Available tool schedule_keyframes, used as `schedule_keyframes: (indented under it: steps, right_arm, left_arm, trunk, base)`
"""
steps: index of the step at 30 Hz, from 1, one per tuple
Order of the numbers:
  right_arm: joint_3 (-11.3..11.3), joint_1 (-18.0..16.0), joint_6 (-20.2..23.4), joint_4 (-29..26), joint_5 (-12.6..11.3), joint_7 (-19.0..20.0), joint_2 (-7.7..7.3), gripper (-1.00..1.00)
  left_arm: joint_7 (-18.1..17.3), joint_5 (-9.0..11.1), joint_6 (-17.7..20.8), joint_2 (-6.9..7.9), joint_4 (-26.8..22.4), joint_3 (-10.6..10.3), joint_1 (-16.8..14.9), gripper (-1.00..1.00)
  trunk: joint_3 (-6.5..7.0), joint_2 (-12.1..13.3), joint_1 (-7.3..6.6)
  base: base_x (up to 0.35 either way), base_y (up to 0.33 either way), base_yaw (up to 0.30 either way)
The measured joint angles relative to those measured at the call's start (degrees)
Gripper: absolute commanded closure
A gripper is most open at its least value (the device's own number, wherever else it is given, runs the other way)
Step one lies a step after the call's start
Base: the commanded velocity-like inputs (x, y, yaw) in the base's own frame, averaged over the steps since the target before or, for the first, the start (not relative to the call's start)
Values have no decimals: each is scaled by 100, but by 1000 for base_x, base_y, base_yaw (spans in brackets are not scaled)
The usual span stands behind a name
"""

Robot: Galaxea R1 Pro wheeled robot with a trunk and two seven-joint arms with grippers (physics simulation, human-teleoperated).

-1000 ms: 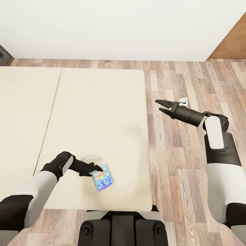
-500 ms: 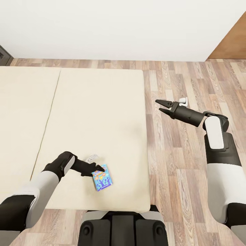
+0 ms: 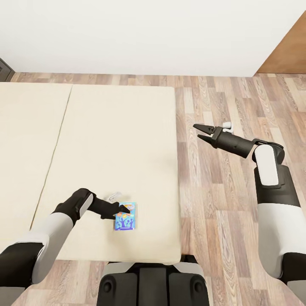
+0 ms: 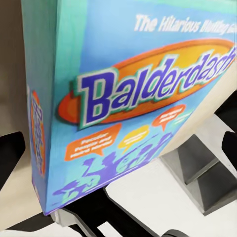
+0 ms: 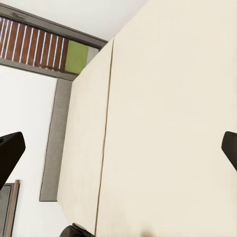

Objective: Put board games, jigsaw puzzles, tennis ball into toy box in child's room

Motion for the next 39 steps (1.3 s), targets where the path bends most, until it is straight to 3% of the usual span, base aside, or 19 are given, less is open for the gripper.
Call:
schedule_keyframes:
  steps: [39]
  right_arm:
    - [-11,2,1,-2,-1,-1,-9,-100]
  left_arm:
    - [7,-2,-3,-12,-12,25,0,-100]
  trunk:
    - [0,0,0]
  base:
    - [0,-153,0]
